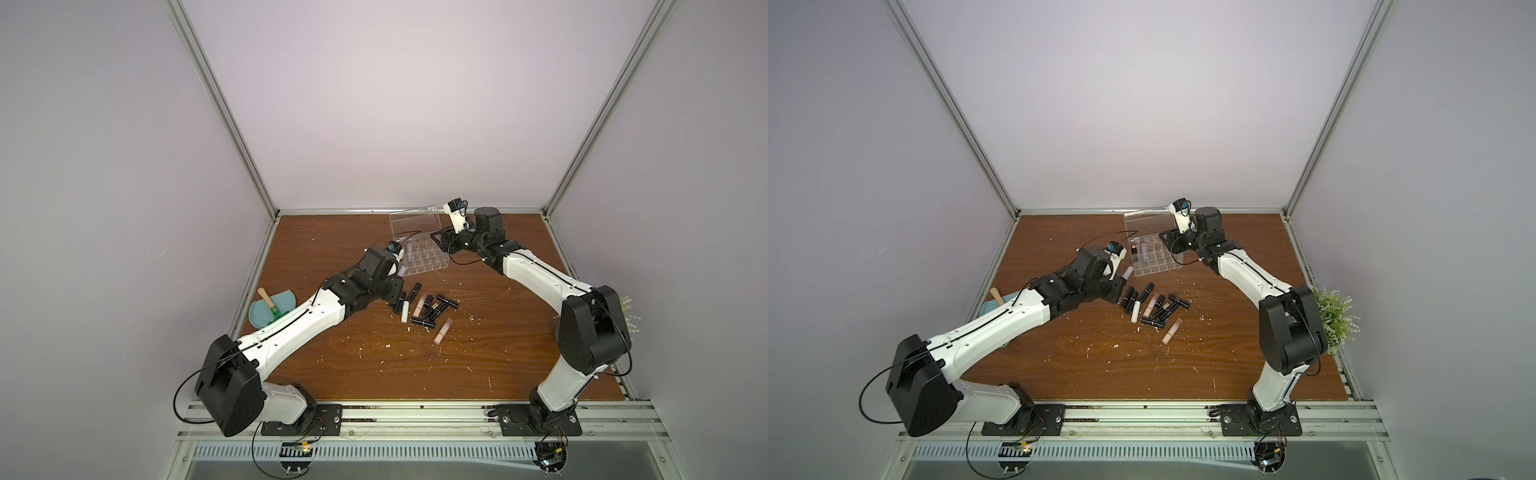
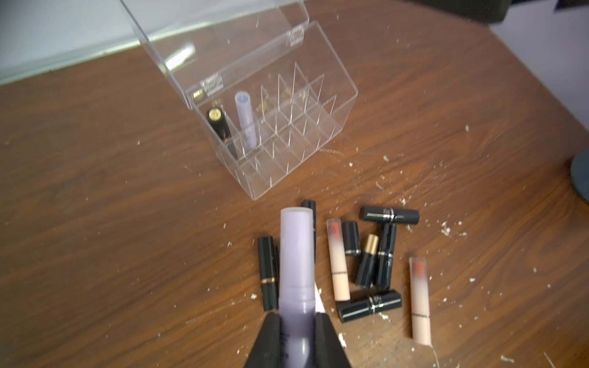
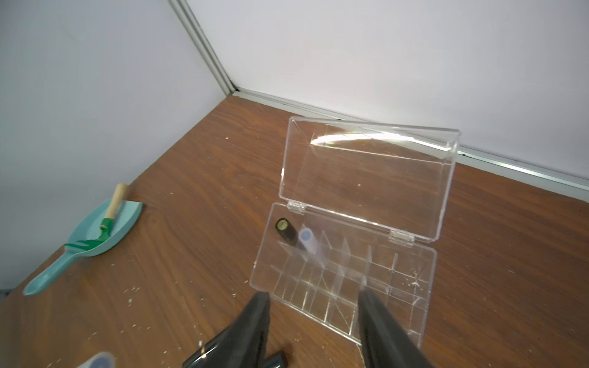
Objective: Arrange the lipsticks in the organizer
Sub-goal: Pick up the lipstick at the center of the board.
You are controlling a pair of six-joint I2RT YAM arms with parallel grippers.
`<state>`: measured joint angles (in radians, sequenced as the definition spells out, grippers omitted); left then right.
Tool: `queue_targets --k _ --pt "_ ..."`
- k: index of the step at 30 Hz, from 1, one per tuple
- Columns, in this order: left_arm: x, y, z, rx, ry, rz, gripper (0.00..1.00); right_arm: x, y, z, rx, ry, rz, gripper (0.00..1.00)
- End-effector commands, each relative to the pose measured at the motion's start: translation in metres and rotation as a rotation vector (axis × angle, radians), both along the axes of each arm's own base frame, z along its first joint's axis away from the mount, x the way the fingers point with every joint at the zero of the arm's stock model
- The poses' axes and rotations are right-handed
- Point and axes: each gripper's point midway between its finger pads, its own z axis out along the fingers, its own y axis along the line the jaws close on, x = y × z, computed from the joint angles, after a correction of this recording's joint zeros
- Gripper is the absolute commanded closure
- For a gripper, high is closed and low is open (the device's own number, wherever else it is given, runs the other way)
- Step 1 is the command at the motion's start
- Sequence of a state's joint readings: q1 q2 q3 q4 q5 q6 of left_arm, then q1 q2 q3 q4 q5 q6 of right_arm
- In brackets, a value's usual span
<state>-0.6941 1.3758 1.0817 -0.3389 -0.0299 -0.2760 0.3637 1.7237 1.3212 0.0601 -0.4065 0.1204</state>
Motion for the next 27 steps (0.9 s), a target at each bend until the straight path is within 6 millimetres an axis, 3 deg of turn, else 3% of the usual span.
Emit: queue_targets --k 1,8,14,21,27 --pt "0.020 -0.014 0.029 -0.095 -0.121 0.004 0.89 -0.021 0.014 0.031 0.109 0.028 0.149 0.48" --pt "0.031 -0.016 0.047 -0.293 -0.178 -0.016 0.90 -0.030 0.007 0.038 0.334 0.139 0.287 0.43" --pt "0.019 -0.027 0.047 -0.394 -0.161 -0.108 0.88 -0.047 0.004 0.055 0.494 0.199 0.427 0.34" --pt "0.000 -0.039 0.070 -0.617 -0.160 -0.236 0.88 -0.071 0.006 0.077 0.612 0.195 0.553 0.33" --pt "-0.009 -0.038 0.087 -0.682 -0.198 -0.262 0.88 -0.078 0.007 0.083 0.652 0.208 0.594 0.30"
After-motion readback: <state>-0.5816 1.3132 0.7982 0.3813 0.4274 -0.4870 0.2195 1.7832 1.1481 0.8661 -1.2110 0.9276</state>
